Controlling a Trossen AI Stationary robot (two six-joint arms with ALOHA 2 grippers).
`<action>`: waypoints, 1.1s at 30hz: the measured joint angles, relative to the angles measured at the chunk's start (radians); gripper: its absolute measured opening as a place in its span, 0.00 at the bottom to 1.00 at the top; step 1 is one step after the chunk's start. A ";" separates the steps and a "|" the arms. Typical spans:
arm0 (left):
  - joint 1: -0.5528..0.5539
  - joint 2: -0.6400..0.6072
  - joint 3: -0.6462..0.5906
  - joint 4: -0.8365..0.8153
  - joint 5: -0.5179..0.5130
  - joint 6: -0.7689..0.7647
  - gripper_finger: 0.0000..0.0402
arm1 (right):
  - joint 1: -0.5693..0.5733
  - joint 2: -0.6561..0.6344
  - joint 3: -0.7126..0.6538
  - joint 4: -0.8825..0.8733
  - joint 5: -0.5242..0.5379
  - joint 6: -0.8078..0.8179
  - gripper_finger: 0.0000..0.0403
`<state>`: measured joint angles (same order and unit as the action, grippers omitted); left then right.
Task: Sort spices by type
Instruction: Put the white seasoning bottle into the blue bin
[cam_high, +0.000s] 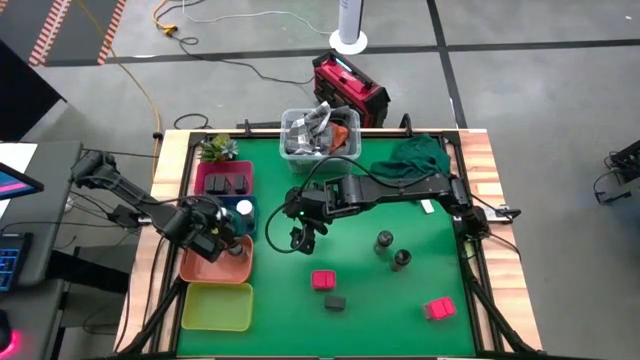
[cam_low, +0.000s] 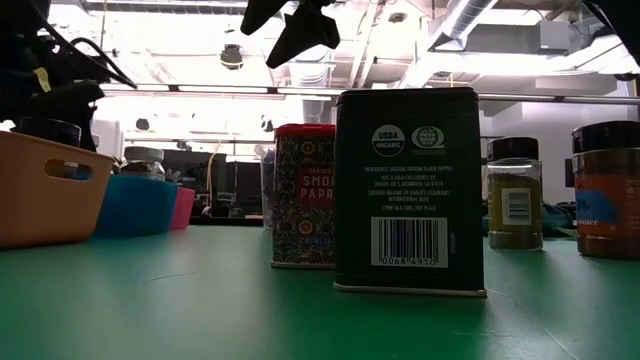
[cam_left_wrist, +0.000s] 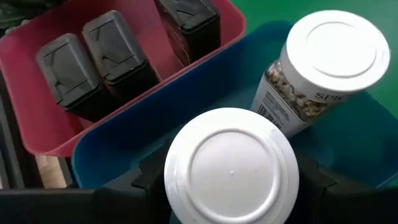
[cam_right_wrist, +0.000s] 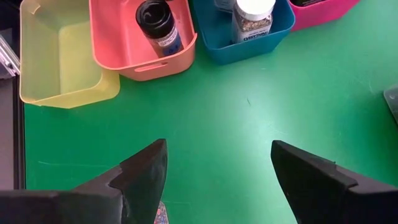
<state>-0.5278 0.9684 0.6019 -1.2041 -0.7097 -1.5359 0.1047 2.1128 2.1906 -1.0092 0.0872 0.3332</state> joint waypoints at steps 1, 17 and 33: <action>0.000 0.000 -0.005 0.007 0.000 0.008 0.51 | 0.000 0.000 0.000 0.000 0.000 0.000 0.77; 0.000 0.000 -0.018 0.063 0.004 0.193 0.51 | 0.000 0.000 0.000 0.000 0.000 -0.002 0.77; 0.000 0.000 -0.018 0.086 0.028 0.192 0.64 | 0.000 0.000 0.000 0.000 0.000 -0.009 0.77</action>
<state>-0.5274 0.9684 0.5838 -1.1178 -0.6818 -1.3444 0.1047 2.1128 2.1906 -1.0088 0.0872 0.3245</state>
